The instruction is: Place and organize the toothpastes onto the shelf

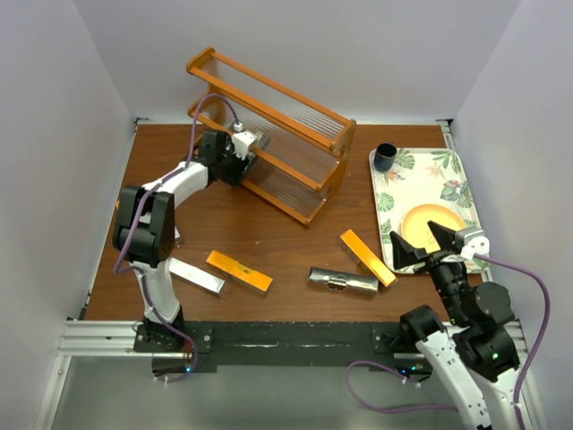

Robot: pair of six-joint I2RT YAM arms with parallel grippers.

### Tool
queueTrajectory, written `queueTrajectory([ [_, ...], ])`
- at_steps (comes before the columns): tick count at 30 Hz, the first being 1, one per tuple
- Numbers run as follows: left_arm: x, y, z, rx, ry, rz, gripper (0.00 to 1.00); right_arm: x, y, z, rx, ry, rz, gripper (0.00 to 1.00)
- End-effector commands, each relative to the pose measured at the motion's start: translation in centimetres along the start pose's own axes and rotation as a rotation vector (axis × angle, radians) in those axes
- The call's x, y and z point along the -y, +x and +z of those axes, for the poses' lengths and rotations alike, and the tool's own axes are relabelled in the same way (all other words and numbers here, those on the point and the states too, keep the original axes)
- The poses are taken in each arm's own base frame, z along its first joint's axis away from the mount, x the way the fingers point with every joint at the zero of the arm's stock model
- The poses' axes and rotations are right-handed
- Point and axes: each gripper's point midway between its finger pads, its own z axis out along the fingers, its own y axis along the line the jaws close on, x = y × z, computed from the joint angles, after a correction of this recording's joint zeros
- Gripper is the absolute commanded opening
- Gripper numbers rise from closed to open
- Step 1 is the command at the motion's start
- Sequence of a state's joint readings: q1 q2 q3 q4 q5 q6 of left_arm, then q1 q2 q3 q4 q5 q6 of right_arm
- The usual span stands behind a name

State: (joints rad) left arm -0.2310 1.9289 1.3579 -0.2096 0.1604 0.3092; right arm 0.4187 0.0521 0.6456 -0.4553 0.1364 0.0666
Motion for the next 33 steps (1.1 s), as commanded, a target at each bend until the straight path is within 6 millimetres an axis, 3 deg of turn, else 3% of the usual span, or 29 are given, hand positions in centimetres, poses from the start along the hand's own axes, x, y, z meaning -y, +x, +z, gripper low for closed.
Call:
queueTrajectory([
  [1, -1.4, -3.3, 0.1, 0.094, -0.018, 0.044, 0.46, -0.1, -0.2, 0.4, 0.003, -0.003, -0.011, 0.99],
  [14, -1.7, -3.8, 1.3, 0.101, -0.014, 0.065, 0.52, -0.1, 0.0, 0.5, -0.008, -0.003, -0.011, 0.98],
  [25, -1.6, -3.6, 1.8, 0.087, 0.002, 0.065, 0.67, -0.1, 0.0, 0.6, -0.011, -0.005, -0.014, 0.99],
  [33, -1.6, -4.5, 0.1, 0.115, -0.007, 0.057, 0.81, -0.2, 0.1, 0.6, -0.013, -0.007, -0.016, 0.99],
])
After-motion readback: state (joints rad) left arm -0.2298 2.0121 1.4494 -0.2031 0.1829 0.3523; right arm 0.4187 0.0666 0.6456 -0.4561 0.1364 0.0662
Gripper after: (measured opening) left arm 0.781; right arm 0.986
